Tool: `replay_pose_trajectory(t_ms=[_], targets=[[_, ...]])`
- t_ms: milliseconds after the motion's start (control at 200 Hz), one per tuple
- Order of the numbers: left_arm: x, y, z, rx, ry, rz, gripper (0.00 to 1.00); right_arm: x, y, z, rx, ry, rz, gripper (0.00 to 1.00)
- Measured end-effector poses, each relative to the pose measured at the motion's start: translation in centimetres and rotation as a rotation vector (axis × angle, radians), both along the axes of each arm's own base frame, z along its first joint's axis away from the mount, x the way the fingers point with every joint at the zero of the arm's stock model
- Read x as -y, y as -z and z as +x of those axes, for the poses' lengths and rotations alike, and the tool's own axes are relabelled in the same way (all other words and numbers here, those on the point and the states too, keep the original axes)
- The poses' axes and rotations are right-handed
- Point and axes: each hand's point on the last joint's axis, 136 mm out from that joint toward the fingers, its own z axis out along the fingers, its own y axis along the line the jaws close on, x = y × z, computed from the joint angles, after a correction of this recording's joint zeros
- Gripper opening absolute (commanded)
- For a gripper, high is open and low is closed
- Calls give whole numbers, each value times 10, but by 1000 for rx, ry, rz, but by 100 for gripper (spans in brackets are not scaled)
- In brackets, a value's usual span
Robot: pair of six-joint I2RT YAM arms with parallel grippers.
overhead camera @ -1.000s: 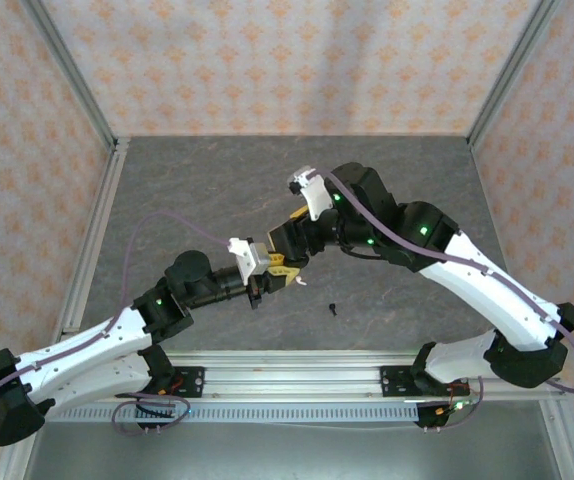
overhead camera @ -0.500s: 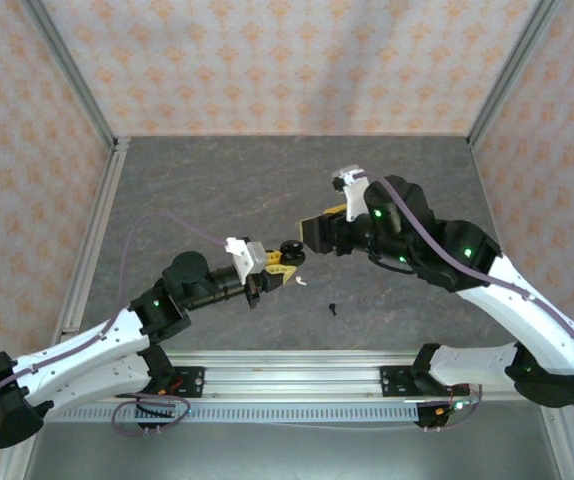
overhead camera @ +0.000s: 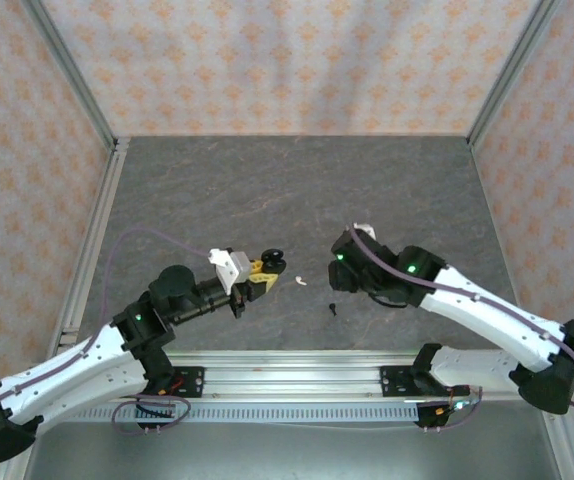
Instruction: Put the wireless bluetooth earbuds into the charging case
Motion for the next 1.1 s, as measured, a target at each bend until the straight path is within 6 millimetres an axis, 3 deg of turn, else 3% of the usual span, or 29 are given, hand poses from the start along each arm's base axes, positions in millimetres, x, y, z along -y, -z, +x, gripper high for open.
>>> replay_pose_trajectory(t_ms=[135, 445, 650, 766, 1096], targets=[[-9, 12, -2, -18, -25, 22, 0, 1, 38, -5, -95, 30, -56, 48], [-23, 35, -3, -49, -78, 46, 0, -18, 99, -3, -260, 50, -138, 47], [-26, 39, -1, -55, -96, 60, 0, -18, 142, -11, -379, 51, -243, 42], [-27, 40, -2, -59, -97, 66, 0, -21, 153, -10, -413, 52, -273, 41], [-28, 44, -2, -68, -101, 81, 0, -31, 160, -3, -420, 48, -282, 38]])
